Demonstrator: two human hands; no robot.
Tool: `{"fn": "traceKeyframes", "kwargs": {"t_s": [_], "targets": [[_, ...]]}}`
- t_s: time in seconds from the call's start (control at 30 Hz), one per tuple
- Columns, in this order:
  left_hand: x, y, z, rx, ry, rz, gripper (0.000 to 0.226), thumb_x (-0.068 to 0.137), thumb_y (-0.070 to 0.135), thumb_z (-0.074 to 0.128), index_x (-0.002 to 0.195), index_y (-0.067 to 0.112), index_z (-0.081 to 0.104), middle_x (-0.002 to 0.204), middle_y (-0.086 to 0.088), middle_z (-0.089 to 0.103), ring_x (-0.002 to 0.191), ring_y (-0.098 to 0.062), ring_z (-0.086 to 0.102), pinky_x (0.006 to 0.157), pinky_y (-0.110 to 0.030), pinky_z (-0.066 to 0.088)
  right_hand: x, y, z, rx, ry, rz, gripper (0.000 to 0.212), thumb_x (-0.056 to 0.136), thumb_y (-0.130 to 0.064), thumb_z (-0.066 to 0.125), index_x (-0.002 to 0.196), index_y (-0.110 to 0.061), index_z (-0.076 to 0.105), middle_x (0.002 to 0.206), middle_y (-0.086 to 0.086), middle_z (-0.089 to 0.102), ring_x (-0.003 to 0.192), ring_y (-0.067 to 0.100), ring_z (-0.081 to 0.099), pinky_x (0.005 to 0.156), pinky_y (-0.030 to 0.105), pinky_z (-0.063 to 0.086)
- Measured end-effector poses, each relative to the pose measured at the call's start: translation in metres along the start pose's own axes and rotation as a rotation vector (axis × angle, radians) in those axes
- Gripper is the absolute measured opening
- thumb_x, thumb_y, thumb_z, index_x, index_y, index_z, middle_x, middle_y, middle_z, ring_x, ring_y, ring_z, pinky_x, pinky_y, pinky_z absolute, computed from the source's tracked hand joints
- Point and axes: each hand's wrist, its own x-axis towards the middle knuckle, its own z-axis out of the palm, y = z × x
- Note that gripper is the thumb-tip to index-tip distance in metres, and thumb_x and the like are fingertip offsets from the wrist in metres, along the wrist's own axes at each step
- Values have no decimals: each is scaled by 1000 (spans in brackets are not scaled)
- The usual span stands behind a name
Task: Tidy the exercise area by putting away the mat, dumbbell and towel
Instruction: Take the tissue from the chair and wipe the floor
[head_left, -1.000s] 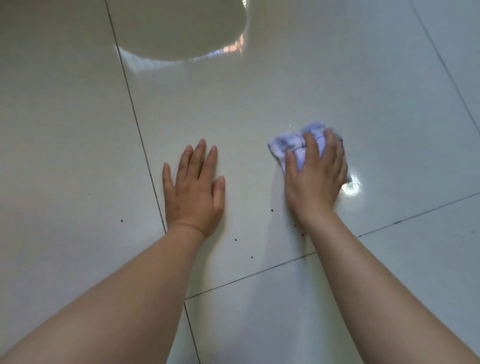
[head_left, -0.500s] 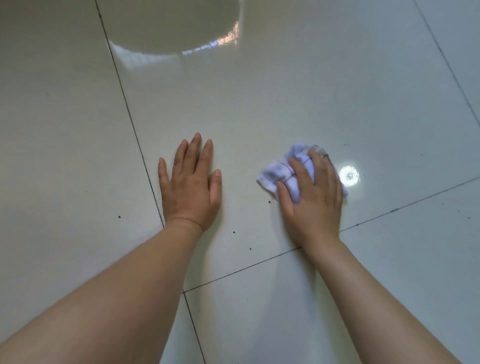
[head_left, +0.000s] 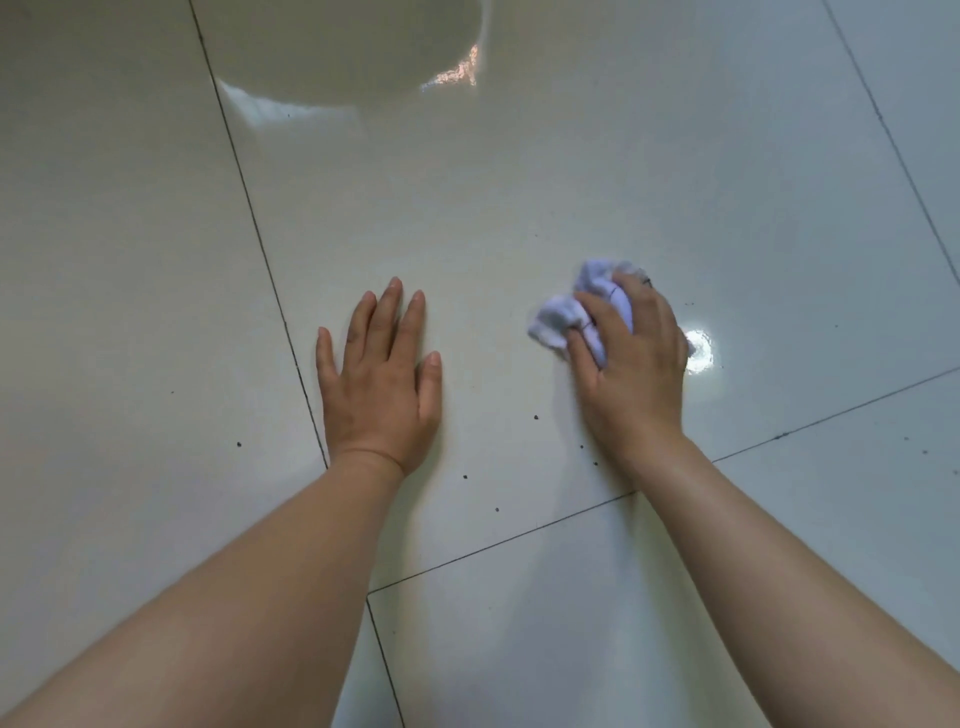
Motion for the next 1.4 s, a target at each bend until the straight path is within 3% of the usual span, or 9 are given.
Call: {"fn": "traceKeyframes", "kwargs": {"t_s": [0.1, 0.27, 0.4, 0.5, 0.73, 0.9, 1.03, 1.23, 1.4], "targets": [[0, 0, -1, 0, -1, 1, 60, 89, 42, 17, 147, 26, 23, 157, 7, 16, 143, -13, 11, 114, -47, 2, 49, -17, 15, -39, 69, 135, 32, 91, -34, 46, 120, -25, 58, 142, 6, 41, 132, 30, 35, 105, 44, 29], [1, 0, 0, -6, 3, 0, 61, 88, 42, 19, 146, 26, 25, 156, 6, 19, 142, -13, 12, 113, -47, 2, 87, -56, 43, -11, -16, -5, 36, 90, -35, 48, 123, -25, 59, 144, 7, 41, 135, 31, 31, 108, 42, 22], [1, 0, 0, -4, 9, 14, 62, 87, 43, 18, 146, 26, 26, 156, 5, 19, 143, -14, 14, 113, -47, 3, 29, -50, 33, 8, -36, -178, 37, 89, -35, 47, 120, -21, 59, 139, 13, 46, 131, 37, 37, 103, 48, 32], [1, -1, -1, -8, 14, 20, 63, 87, 44, 16, 147, 27, 24, 157, 5, 17, 144, -15, 12, 114, -48, 3, -39, -32, 18, -10, -37, -188, 35, 91, -34, 45, 122, -23, 58, 139, 12, 46, 129, 37, 38, 100, 47, 36], [-4, 4, -5, 34, 16, 58, 53, 96, 34, 29, 148, 25, 20, 158, 3, 11, 145, -17, 5, 115, -50, -1, -160, 0, -5, -82, -17, -159, 36, 89, -35, 44, 124, -31, 52, 140, 5, 33, 130, 32, 29, 101, 42, 23], [-48, 34, -6, 33, 31, 274, 50, 97, 31, 32, 146, 23, 26, 156, 0, 18, 145, -23, 11, 115, -52, 3, -203, 28, -27, -85, -21, 106, 43, 88, -39, 40, 129, -30, 52, 146, 4, 35, 135, 25, 23, 106, 39, 18], [-115, 94, 16, -75, -157, 378, 60, 90, 42, 25, 148, 26, 21, 158, 3, 12, 145, -18, 6, 114, -53, 0, -213, 58, -46, -93, 29, 303, 45, 87, -43, 36, 128, -32, 52, 149, 2, 34, 138, 25, 26, 109, 42, 24], [-133, 114, 44, 31, -133, 335, 56, 94, 47, 29, 147, 38, 14, 158, 7, 1, 145, -14, -3, 114, -50, -6, -226, 85, -51, -91, 224, 455, 34, 88, -31, 57, 121, -29, 59, 144, 4, 42, 135, 28, 35, 110, 42, 26], [-133, 116, 44, 19, -122, 332, 55, 92, 49, 29, 146, 38, 20, 158, 7, 7, 145, -14, 2, 113, -50, -4, -173, 79, -46, -62, 231, 514, 33, 90, -34, 51, 122, -30, 59, 146, 5, 39, 136, 30, 31, 111, 39, 18]]}}
